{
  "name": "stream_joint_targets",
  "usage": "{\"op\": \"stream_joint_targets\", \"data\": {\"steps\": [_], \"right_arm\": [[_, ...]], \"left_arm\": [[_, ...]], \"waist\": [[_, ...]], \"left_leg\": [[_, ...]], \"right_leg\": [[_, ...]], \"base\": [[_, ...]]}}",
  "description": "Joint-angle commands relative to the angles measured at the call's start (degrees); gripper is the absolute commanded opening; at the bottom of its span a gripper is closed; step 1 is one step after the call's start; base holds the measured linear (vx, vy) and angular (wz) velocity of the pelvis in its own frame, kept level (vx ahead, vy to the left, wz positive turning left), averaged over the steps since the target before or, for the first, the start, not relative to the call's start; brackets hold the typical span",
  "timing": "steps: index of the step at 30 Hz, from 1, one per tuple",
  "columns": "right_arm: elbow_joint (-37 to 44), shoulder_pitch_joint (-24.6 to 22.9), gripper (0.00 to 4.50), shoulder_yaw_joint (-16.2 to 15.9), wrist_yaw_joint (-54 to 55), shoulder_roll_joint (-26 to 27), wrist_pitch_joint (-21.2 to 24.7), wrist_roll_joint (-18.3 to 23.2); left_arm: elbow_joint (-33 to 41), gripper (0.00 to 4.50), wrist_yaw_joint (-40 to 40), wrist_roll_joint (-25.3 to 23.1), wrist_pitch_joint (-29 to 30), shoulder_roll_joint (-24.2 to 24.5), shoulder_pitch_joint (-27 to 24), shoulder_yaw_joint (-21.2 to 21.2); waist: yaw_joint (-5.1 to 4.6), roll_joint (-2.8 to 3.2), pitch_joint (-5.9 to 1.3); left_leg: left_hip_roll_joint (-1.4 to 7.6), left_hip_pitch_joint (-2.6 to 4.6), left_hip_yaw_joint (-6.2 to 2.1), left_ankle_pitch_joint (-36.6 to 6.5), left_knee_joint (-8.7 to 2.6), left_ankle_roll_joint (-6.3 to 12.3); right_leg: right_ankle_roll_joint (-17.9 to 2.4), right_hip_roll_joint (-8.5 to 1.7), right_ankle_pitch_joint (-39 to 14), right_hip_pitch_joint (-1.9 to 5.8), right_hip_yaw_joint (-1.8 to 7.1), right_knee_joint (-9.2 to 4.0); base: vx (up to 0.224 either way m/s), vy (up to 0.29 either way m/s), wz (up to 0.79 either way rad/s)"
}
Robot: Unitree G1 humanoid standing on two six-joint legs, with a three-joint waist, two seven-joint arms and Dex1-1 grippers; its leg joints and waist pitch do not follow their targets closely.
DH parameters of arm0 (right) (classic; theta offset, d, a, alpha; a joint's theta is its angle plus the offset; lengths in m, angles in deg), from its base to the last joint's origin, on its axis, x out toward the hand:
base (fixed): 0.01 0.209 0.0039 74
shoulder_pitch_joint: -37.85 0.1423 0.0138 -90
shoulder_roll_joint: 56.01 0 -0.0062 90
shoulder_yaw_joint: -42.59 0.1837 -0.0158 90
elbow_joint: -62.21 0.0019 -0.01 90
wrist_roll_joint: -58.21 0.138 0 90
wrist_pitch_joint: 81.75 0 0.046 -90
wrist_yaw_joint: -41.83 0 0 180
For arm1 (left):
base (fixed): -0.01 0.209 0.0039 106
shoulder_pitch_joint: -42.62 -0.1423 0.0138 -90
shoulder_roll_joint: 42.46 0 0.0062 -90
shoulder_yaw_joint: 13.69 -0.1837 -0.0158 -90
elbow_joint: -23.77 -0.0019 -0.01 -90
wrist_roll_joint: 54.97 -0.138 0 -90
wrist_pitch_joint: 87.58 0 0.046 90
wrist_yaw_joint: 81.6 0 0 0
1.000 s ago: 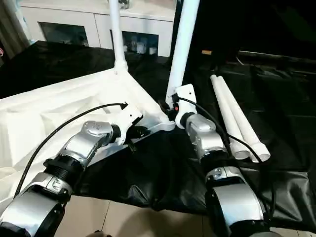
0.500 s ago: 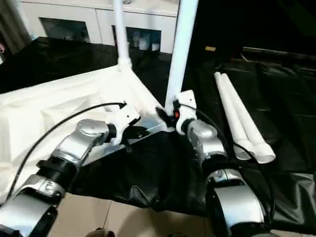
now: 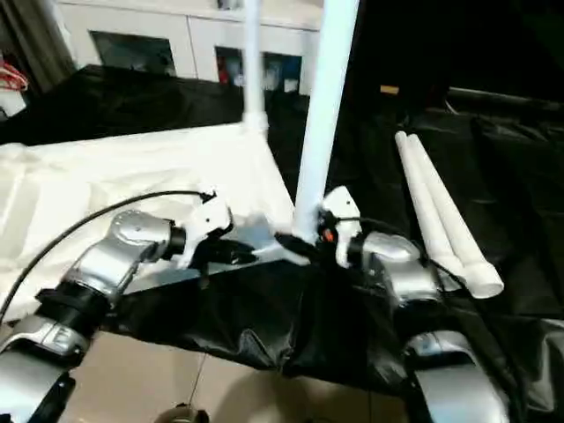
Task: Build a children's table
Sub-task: Insert table leg to table base, then rotate leg to tighten
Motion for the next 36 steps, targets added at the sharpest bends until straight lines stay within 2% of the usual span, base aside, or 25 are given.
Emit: {"op": "stream_joint_targets", "data": {"steps": [1,9,14,17,19,20,22,23,24,26,27,28,30,32,33,34,36], "right_arm": [[1.75,-0.90,3.50,-1.29,-1.76,-0.54,1.37,0.20],[8.79,-5.29,2.88,-4.07,-7.88,-3.18,3.66,-0.11],[10.98,-6.66,2.82,-4.54,-7.81,-3.26,4.69,-0.27],[11.41,-7.25,2.81,-4.28,-6.45,-2.55,5.68,-0.02],[10.19,-7.11,2.81,-2.99,-0.99,-0.47,6.31,-0.48],[9.74,-6.96,2.81,-2.55,1.01,0.19,6.42,-0.76],[7.06,-5.76,2.81,-1.16,8.45,2.36,6.37,-2.13],[6.02,-5.29,2.81,-0.79,10.87,3.03,6.25,-2.61],[2.51,-3.67,2.81,0.72,19.41,5.40,5.94,-3.85],[-0.30,-2.38,2.80,2.11,26.79,7.73,6.38,-4.20],[-0.67,-2.23,2.80,2.22,28.03,8.09,6.33,-4.38],[-2.78,-1.37,2.80,2.94,34.38,10.33,6.46,-4.99],[-3.96,-0.98,2.80,3.38,37.69,11.98,5.97,-5.18],[-4.67,-0.95,2.80,3.08,39.36,13.41,4.12,-5.77],[-5.04,-0.91,3.15,3.15,39.75,13.92,3.42,-6.03],[-5.17,-0.86,3.15,3.25,39.70,14.09,3.28,-5.97],[-5.50,-0.55,3.52,4.06,38.22,15.12,2.53,-5.18]], "left_arm": [[2.15,0.00,-4.58,2.38,-2.55,-1.14,0.65,-1.51],[1.15,0.00,-10.16,2.79,-3.95,-0.16,0.33,-2.75],[-0.01,0.00,-10.68,2.12,-4.90,0.02,0.34,-2.88],[-0.77,0.00,-8.32,1.85,-4.87,-0.72,0.35,-2.22],[-2.74,0.00,-2.27,0.75,-4.30,-2.43,1.02,-1.07],[-3.36,0.00,-0.47,0.45,-4.09,-2.95,1.29,-0.72],[-4.97,0.00,4.87,0.16,-2.70,-4.84,2.27,0.73],[-5.47,0.00,6.52,0.07,-2.05,-5.49,2.63,1.14],[-7.10,0.00,11.82,-0.77,-0.76,-7.49,3.76,1.90],[-8.68,0.00,16.50,-1.71,0.35,-9.33,4.80,2.31],[-8.91,0.00,17.17,-1.77,0.41,-9.67,4.97,2.41],[-10.22,0.00,21.07,-2.01,0.92,-11.75,5.91,3.14],[-10.98,0.00,23.29,-2.14,1.01,-13.17,6.45,3.54],[-11.42,0.00,24.66,-2.46,0.57,-14.40,6.62,3.35],[-11.65,0.00,25.09,-2.66,0.43,-14.80,6.66,3.22],[-11.70,0.00,25.21,-2.74,0.42,-14.88,6.63,3.18],[-11.63,0.00,25.02,-3.40,0.00,-15.13,6.02,2.49]], "waist": [[-0.15,0.42,-4.20],[-0.19,0.55,-4.17],[-0.13,0.62,-4.19],[-0.13,0.56,-4.15],[-0.29,0.38,-4.12],[-0.27,0.38,-4.03],[-0.44,0.40,-3.94],[-0.65,0.21,-3.98],[-0.76,0.28,-3.98],[-1.23,0.26,-3.94],[-1.44,0.09,-3.91],[-1.58,0.32,-3.85],[-1.75,0.18,-3.84],[-1.69,0.38,-3.72],[-1.65,0.38,-3.74],[-1.69,0.56,-3.78],[-1.80,0.50,-3.70]], "left_leg": [[1.39,1.24,0.13,-12.80,-3.88,2.49],[1.33,1.20,0.04,-13.73,-3.94,2.22],[1.33,1.28,0.03,-13.78,-3.92,2.00],[1.34,1.28,0.02,-13.70,-3.95,1.97],[1.32,1.21,0.05,-13.95,-3.97,1.77],[1.26,1.45,0.00,-14.72,-4.04,1.28],[1.21,1.39,-0.12,-14.91,-4.22,0.61],[1.10,1.36,-0.18,-14.92,-4.25,0.21],[1.12,1.41,-0.13,-14.95,-4.22,0.10],[0.94,1.42,-0.24,-15.15,-4.35,-1.00],[0.81,1.44,-0.18,-15.14,-4.29,-1.02],[0.79,1.35,-0.14,-15.28,-4.23,-0.67],[0.63,1.26,-0.17,-15.51,-4.26,-0.36],[0.72,1.57,-0.17,-16.48,-4.38,-0.32],[0.76,1.61,-0.21,-17.25,-4.44,-0.30],[0.80,1.49,-0.32,-17.32,-4.54,-0.27],[0.81,1.64,-0.29,-18.58,-4.60,-0.22]], "right_leg": [[-15.62,-2.99,-4.35,3.41,1.84,-3.39],[-15.56,-3.02,-5.80,3.46,1.81,-3.57],[-15.12,-3.09,-7.38,3.40,1.85,-3.68],[-15.07,-3.05,-7.42,3.35,1.87,-3.70],[-14.87,-3.09,-8.09,3.24,1.90,-3.72],[-14.59,-3.20,-9.91,3.18,1.91,-4.00],[-13.79,-3.34,-11.90,3.15,1.96,-4.20],[-13.01,-3.38,-13.18,3.26,1.95,-4.29],[-12.98,-3.39,-13.43,3.11,1.99,-4.31],[-12.49,-3.34,-15.04,3.07,1.94,-4.40],[-12.05,-3.35,-15.59,3.11,1.96,-4.64],[-11.76,-3.36,-15.79,3.04,2.03,-4.76],[-11.09,-3.29,-16.77,3.18,1.94,-4.88],[-10.61,-3.33,-18.27,2.94,1.98,-5.23],[-10.40,-3.30,-18.73,2.95,1.96,-5.29],[-10.43,-3.28,-17.98,3.04,1.97,-5.16],[-10.50,-3.19,-18.19,2.97,1.96,-5.30]], "base": [[0.000,0.000,0.00],[0.000,0.000,0.00],[0.000,0.000,0.00],[0.000,0.000,0.00],[0.000,0.000,0.00],[0.000,0.000,0.00],[0.000,0.000,0.00],[0.000,0.000,0.00],[0.000,0.000,0.00],[0.000,0.000,0.00],[0.000,0.000,0.00],[0.000,0.000,0.00],[0.000,0.000,0.00],[0.000,0.000,0.00],[0.000,0.000,0.00],[0.000,0.000,0.00],[0.000,0.000,0.00]]}}
